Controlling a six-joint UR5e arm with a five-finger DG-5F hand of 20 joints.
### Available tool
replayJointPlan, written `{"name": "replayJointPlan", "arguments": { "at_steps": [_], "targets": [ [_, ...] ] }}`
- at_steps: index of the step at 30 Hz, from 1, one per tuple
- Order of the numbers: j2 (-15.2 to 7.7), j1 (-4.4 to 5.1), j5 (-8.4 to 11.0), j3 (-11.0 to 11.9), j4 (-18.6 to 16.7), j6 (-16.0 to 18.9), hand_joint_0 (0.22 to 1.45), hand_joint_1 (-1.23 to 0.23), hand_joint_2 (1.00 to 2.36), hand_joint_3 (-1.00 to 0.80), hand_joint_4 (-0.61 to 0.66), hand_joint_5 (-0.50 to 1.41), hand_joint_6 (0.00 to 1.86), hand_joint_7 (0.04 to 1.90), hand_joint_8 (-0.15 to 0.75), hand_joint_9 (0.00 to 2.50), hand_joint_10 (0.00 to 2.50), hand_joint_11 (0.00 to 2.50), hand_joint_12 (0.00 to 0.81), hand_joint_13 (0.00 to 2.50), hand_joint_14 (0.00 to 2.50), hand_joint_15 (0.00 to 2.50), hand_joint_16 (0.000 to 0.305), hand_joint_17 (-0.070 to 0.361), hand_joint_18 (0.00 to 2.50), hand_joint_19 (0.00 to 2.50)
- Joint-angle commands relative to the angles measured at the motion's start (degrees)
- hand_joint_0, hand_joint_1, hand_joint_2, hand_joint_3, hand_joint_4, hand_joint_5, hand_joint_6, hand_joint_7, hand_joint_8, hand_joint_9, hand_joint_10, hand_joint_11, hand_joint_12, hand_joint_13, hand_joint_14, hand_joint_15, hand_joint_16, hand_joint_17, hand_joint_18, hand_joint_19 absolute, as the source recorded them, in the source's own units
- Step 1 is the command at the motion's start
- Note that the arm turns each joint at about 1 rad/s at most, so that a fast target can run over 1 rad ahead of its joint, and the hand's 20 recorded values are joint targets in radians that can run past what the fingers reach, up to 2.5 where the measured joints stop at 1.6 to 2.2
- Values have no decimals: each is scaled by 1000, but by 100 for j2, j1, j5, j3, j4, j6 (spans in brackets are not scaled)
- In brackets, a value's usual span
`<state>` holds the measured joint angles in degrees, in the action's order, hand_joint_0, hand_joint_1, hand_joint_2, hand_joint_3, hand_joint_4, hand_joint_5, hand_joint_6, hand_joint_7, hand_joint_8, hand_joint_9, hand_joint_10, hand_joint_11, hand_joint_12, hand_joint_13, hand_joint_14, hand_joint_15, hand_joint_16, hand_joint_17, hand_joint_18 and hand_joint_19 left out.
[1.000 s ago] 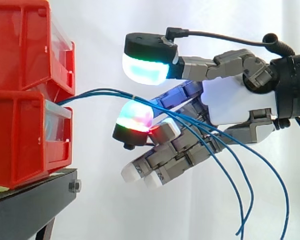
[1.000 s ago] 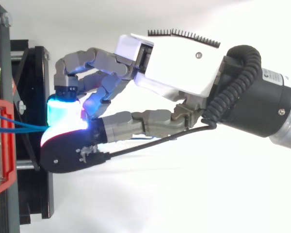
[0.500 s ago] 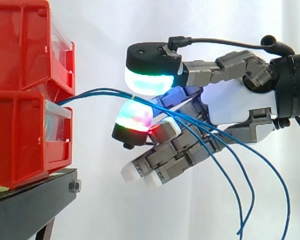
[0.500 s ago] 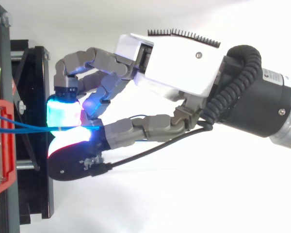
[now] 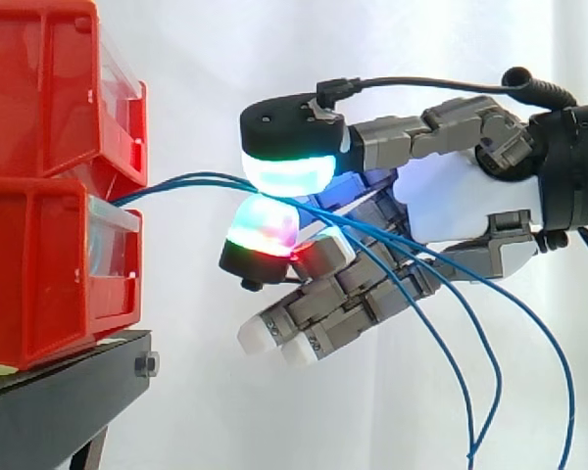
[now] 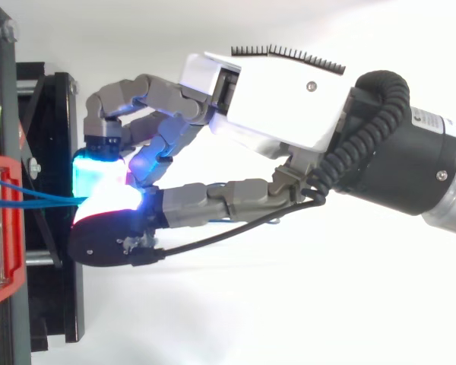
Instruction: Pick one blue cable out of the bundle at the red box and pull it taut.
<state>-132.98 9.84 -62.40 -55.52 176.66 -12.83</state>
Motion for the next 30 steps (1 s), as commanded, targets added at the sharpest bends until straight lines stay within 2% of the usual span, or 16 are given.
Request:
{"name": "replayJointPlan", "arguments": {
  "at_steps": [1, 4, 11, 15, 20, 30],
  "targets": [
    [0, 0, 0, 6, 0, 0, 546, -727, 1028, -32, 260, -154, 860, 1386, 335, 1079, 18, 1325, 437, 645, 8, 255, 67, 150, 521, 219],
    [0, 0, 0, 6, 0, 0, 551, -744, 1030, -4, 226, -153, 860, 1411, 334, 1081, 19, 1323, 437, 648, 8, 266, 67, 150, 527, 216],
    [0, 0, 0, 15, 9, -9, 575, -812, 1033, 7, 233, -157, 861, 1527, 320, 1065, 19, 1344, 434, 665, 9, 286, 66, 148, 541, 215],
    [0, 0, 0, 42, 44, -9, 580, -818, 1033, 15, 203, -158, 882, 1506, 315, 1072, 19, 1369, 434, 681, 9, 303, 66, 147, 558, 221],
    [0, 0, 0, 103, 193, 0, 583, -809, 1033, -6, 142, -159, 882, 1481, 316, 1054, 20, 1283, 436, 666, 9, 287, 65, 147, 552, 213],
    [0, -18, -35, 191, 404, -18, 616, -850, 1028, -92, 157, -175, 880, 1449, 318, 986, 21, 1254, 429, 637, 9, 278, 66, 148, 539, 181]
  ]
}}
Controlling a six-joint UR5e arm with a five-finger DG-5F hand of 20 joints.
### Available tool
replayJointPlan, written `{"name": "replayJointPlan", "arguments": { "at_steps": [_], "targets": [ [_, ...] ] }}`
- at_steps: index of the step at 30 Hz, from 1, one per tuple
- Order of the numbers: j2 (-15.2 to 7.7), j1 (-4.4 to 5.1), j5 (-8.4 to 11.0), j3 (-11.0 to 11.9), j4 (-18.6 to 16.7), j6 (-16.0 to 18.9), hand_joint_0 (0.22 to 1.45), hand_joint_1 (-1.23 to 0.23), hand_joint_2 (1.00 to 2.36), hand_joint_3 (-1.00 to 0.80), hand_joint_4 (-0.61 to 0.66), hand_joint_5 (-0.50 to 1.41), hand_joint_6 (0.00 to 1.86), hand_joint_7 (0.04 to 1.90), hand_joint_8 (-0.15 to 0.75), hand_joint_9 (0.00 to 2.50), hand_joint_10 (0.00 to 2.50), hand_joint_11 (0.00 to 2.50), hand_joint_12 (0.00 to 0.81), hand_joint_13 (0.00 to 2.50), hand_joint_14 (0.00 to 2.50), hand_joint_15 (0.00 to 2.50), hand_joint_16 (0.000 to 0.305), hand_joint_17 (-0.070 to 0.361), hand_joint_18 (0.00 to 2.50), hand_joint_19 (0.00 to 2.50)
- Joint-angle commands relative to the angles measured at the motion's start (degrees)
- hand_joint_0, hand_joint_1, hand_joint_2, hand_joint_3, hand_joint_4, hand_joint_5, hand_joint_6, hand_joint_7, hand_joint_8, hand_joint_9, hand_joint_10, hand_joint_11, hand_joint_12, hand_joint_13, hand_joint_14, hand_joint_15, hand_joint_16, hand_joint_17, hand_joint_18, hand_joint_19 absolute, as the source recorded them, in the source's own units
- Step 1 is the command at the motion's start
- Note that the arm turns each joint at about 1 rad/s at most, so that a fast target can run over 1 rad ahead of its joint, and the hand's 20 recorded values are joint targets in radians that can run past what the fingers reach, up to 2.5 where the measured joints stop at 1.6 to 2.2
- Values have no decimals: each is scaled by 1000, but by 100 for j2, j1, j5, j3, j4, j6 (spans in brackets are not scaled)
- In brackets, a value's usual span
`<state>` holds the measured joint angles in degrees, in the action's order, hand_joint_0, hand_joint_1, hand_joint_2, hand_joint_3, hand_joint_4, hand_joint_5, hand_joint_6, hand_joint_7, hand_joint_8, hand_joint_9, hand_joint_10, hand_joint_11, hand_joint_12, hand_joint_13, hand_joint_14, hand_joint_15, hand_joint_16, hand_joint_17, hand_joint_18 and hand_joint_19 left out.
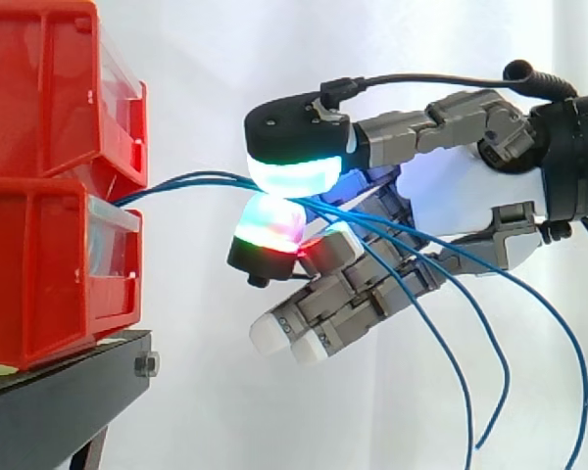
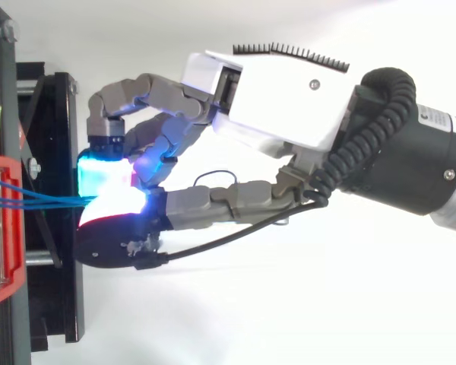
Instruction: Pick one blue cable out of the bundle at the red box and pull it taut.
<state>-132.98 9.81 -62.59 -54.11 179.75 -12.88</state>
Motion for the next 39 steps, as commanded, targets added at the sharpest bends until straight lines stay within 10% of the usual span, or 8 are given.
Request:
{"name": "replayJointPlan", "arguments": {
  "at_steps": [1, 23, 39],
  "targets": [
    [9, -14, -26, 68, 121, -12, 618, -854, 1027, -99, 164, -176, 880, 1449, 315, 986, 21, 1244, 430, 637, 9, 276, 66, 148, 541, 178],
    [0, -14, -8, 191, 411, -30, 614, -830, 1027, -49, 149, -157, 880, 1581, 294, 1016, 23, 1118, 426, 667, 9, 275, 65, 147, 554, 193],
    [0, -14, 1, 191, 394, -30, 635, -735, 1007, -418, 316, -168, 873, 1520, 314, 1019, 21, 1160, 425, 641, 8, 262, 65, 145, 543, 209]
  ]
}}
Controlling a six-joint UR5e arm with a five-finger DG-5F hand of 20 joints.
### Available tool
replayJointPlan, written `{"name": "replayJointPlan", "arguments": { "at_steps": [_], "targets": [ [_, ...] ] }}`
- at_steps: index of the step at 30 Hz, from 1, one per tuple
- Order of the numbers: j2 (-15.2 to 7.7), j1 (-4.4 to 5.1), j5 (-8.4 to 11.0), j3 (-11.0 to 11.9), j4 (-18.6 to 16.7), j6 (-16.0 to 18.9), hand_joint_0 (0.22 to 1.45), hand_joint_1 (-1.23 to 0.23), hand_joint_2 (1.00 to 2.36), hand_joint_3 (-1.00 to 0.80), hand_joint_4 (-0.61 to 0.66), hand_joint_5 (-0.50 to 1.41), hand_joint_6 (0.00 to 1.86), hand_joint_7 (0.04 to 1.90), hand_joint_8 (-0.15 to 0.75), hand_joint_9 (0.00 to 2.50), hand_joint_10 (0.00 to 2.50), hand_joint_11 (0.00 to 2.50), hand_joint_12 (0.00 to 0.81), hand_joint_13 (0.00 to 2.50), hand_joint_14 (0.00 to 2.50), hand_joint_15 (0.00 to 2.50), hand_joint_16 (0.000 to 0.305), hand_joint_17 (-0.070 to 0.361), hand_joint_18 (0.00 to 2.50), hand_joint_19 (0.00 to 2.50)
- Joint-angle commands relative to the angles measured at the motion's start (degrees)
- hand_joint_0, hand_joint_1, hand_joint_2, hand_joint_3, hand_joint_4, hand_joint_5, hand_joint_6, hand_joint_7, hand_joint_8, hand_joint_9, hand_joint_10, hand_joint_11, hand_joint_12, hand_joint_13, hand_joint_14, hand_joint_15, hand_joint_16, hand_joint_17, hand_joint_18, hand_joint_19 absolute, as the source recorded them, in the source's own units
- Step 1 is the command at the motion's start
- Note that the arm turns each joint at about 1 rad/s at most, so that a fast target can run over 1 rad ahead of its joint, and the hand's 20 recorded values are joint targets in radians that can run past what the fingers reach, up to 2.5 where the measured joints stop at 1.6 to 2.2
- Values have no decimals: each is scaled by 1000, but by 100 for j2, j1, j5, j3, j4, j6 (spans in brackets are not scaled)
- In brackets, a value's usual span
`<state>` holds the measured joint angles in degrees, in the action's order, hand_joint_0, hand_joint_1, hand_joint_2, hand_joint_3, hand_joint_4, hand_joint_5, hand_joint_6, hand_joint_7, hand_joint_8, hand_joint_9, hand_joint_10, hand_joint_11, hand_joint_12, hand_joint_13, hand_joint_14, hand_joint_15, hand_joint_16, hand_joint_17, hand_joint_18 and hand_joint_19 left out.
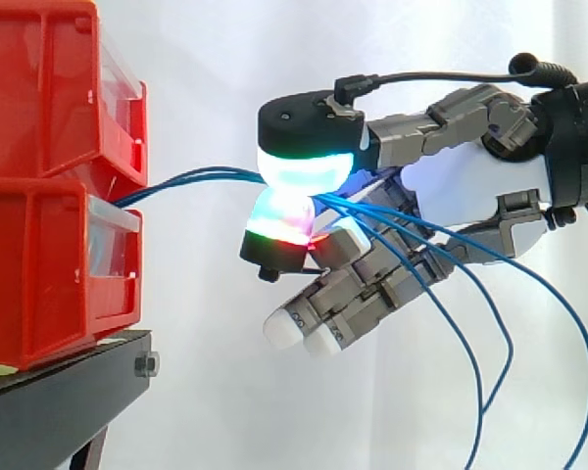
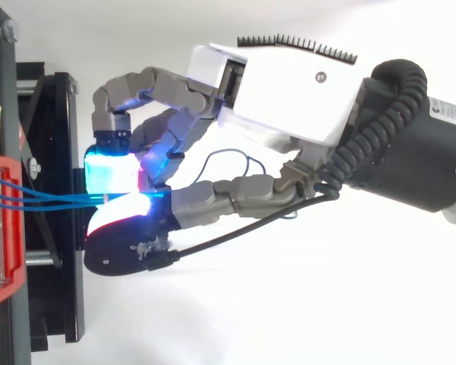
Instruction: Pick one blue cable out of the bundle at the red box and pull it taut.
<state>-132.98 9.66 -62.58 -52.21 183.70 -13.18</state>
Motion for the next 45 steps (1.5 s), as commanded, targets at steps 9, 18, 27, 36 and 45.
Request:
{"name": "replayJointPlan", "arguments": {
  "at_steps": [9, 18, 27, 36, 45],
  "targets": [
    [0, 0, 18, 0, 0, 0, 597, -755, 1012, -251, 252, -154, 882, 1475, 304, 1052, 20, 1075, 440, 653, 8, 265, 69, 156, 546, 239],
    [0, 0, 18, 0, 8, 9, 553, -668, 1011, -350, 296, -162, 858, 1454, 311, 1009, 23, 1136, 439, 619, 9, 284, 67, 151, 488, 273],
    [0, 0, 18, 0, 8, 0, 473, -723, 1003, -439, 306, -168, 863, 1435, 341, 993, 20, 1127, 464, 605, 8, 296, 72, 163, 485, 276],
    [0, -8, 18, 0, 0, 0, 517, -618, 1013, -264, 276, -156, 849, 1428, 329, 1010, 21, 1128, 444, 595, 9, 292, 68, 153, 448, 290],
    [0, -8, 18, 0, 8, 0, 525, -652, 1008, -106, 304, -151, 855, 1372, 393, 1055, 16, 1114, 508, 643, 7, 286, 82, 184, 537, 262]
  ]
}}
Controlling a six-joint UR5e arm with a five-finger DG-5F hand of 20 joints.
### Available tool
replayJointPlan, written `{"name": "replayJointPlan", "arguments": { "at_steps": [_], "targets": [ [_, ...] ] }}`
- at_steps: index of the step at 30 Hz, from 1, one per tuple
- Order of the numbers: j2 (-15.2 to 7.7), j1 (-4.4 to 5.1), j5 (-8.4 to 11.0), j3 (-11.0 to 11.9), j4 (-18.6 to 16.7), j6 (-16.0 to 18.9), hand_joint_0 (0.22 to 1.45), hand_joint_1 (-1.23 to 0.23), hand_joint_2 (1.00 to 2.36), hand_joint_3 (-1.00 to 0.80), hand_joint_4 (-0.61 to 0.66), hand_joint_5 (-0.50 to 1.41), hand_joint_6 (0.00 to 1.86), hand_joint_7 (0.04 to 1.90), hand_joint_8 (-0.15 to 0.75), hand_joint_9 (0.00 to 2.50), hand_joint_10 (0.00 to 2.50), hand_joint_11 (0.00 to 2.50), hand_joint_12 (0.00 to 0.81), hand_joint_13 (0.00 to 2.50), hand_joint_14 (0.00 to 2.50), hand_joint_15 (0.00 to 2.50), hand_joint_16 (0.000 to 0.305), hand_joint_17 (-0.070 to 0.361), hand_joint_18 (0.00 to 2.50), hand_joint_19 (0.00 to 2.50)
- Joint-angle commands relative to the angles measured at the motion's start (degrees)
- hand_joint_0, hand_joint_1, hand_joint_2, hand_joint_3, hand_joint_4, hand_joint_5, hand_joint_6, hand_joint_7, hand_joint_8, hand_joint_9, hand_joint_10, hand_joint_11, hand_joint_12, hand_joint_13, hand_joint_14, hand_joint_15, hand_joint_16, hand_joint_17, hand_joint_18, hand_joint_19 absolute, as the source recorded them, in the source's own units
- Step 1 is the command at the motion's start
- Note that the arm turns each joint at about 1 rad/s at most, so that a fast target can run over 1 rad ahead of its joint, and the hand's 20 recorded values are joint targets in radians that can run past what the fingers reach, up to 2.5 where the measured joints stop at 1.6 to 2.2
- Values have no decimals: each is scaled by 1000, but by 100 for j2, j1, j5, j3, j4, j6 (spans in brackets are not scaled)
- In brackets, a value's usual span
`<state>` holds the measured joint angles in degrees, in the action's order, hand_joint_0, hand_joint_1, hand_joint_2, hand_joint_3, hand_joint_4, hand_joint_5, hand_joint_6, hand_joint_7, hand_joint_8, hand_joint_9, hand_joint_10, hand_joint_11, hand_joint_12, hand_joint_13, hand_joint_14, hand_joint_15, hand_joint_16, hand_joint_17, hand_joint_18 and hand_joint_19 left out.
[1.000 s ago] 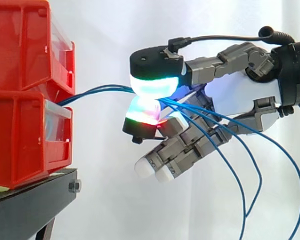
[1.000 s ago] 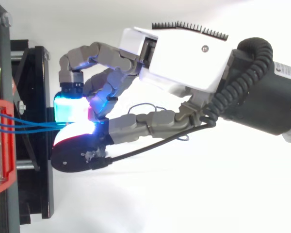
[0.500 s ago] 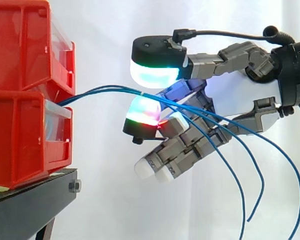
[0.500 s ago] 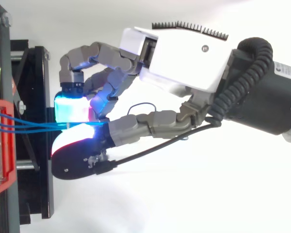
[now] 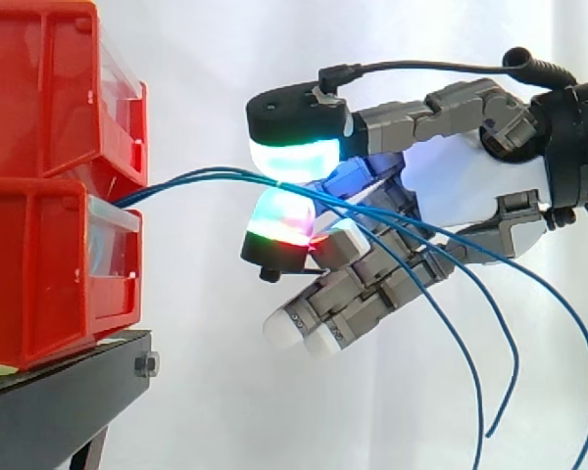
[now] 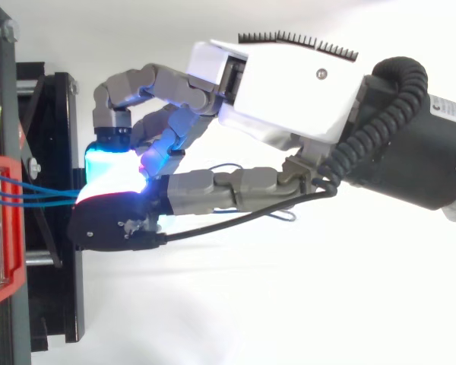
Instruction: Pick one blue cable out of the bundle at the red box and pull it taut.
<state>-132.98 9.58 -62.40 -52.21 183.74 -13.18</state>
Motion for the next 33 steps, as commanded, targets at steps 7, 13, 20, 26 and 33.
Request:
{"name": "replayJointPlan", "arguments": {
  "at_steps": [7, 13, 20, 26, 33],
  "targets": [
    [0, 0, 0, 0, -5, 0, 495, -661, 1010, -328, 288, -164, 851, 1389, 342, 1006, 21, 1124, 454, 600, 10, 291, 70, 157, 461, 284],
    [0, 0, 0, 0, -5, 0, 467, -559, 1000, -500, 283, -162, 847, 1345, 357, 1015, 20, 1114, 468, 611, 8, 288, 73, 164, 481, 286],
    [0, 0, 0, 0, -5, 0, 519, -723, 1011, -292, 299, -171, 840, 1410, 331, 982, 22, 1134, 446, 589, 9, 295, 68, 153, 446, 280],
    [0, 0, 0, 0, 3, 0, 537, -734, 1015, -177, 309, -171, 857, 1386, 351, 988, 20, 1120, 460, 608, 8, 290, 71, 161, 480, 261],
    [0, 0, 0, 0, -5, 0, 553, -753, 1017, -83, 305, -170, 859, 1437, 354, 986, 19, 1121, 464, 619, 10, 286, 72, 163, 506, 249]
  ]
}}
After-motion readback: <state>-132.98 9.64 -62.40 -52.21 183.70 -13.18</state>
